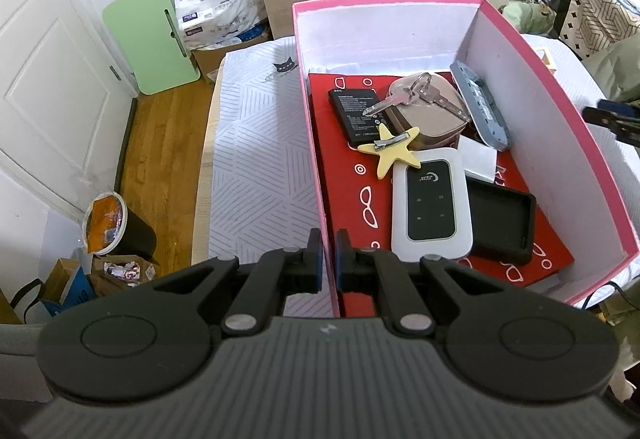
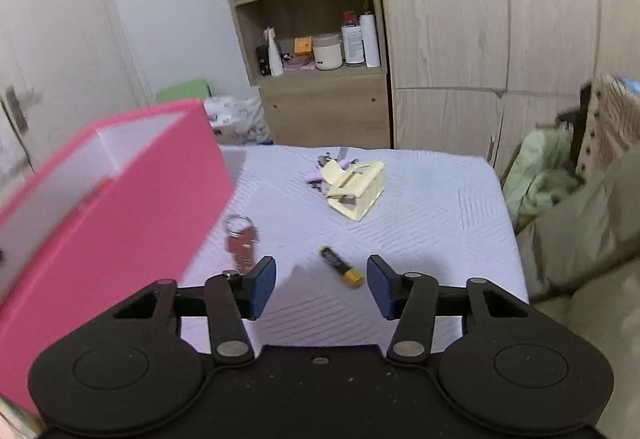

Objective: Organize rigid objects
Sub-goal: 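Grasp the yellow-and-black AA battery with the right gripper, then lower the AA battery onto the black case in the box and release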

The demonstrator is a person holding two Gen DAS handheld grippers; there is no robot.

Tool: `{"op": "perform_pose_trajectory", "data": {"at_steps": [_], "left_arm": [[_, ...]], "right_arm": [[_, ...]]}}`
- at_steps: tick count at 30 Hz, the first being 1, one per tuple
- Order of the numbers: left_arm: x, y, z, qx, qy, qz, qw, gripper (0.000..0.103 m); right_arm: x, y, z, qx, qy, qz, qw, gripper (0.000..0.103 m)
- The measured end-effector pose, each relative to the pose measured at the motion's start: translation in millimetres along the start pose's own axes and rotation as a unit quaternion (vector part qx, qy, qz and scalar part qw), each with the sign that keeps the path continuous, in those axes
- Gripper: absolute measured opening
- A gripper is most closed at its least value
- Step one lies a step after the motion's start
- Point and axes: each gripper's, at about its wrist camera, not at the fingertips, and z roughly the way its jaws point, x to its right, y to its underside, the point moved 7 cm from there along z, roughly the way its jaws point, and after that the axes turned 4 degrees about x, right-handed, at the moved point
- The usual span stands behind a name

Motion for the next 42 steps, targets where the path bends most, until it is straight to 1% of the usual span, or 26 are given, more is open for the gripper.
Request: {"op": "perform_pose_trajectory", "data": {"at_steps": [2,4,5,6,7,8,10,13,17,21,25,27,29,30,33,37,39,42], "left_arm": [[-0.1,-0.3,0.6,-0.002,0.001,0.001,1.0000,0.005],[-0.3,-0.5,0.8,-0.003,0.002,0.001,1.0000,0.005],[-0.6,-0.5,0.8,-0.003,0.003,0.000,1.0000,0.005],[-0.7,-0.5,0.8,-0.003,0.003,0.001,1.0000,0.005],[-0.7,-0.6,0.8,-0.004,0.004,0.000,1.0000,0.005],[-0.6,-0.6,0.8,-0.004,0.004,0.000,1.0000,0.005],[-0.8,-0.5,1.3,-0.005,0.003,0.001,1.0000,0.005],[-0.4,-0.3,1.6,-0.006,0.006,-0.001,1.0000,0.005],[0.1,0.0,2.2,-0.006,0.003,0.002,1.0000,0.006],[0.3,0.2,1.8,-0.005,0.003,0.003,1.0000,0.006],[0.3,0.1,1.7,-0.005,0.004,0.001,1.0000,0.006],[-0.4,0.5,1.4,-0.006,0.003,0.001,1.0000,0.006],[-0.9,0.2,1.3,-0.008,0.007,-0.004,0.9999,0.006],[-1.0,0.0,1.2,-0.009,0.008,-0.005,0.9999,0.006],[-0.9,-0.3,1.6,-0.009,0.007,-0.001,0.9999,0.006],[-1.0,0.7,1.3,-0.010,0.007,-0.002,0.9999,0.006],[-1.0,0.6,1.4,-0.011,0.010,-0.005,0.9999,0.006],[-2.0,-0.2,1.8,-0.013,0.013,-0.008,0.9998,0.006]], "right_arm": [[4.7,-1.2,12.7,-0.011,0.005,-0.013,1.000,0.049],[8.4,-0.4,25.0,-0.021,0.002,-0.014,1.000,0.049],[10.0,0.6,30.1,-0.028,0.002,-0.014,1.000,0.045],[10.7,2.4,34.2,-0.037,0.005,-0.019,0.999,0.037],[10.4,4.7,37.1,-0.048,0.005,-0.022,0.999,0.021],[8.6,4.9,36.0,-0.050,0.004,-0.027,0.998,0.013],[3.2,5.8,31.7,-0.057,-0.003,-0.030,0.998,0.012],[0.0,8.8,29.2,-0.054,0.005,-0.026,0.998,0.012],[3.2,9.2,27.7,-0.057,0.004,-0.004,0.998,0.013],[0.5,7.3,31.1,-0.065,0.005,-0.025,0.998,0.013],[4.0,5.0,34.6,-0.063,0.003,-0.004,0.998,0.011],[5.7,3.9,32.6,-0.063,0.011,0.008,0.998,0.011],[7.4,1.9,27.8,-0.053,0.024,0.014,0.998,0.011],[7.5,0.5,24.7,-0.045,0.022,0.022,0.998,0.011],[6.8,-0.5,19.3,-0.033,0.004,0.059,0.998,0.011],[-1.4,-2.1,9.1,-0.022,-0.015,0.081,0.996,0.011],[-9.2,-8.4,-2.3,-0.008,-0.026,0.079,0.996,0.012],[-25.5,-24.5,-27.1,0.024,-0.043,0.064,0.997,0.012]]}}
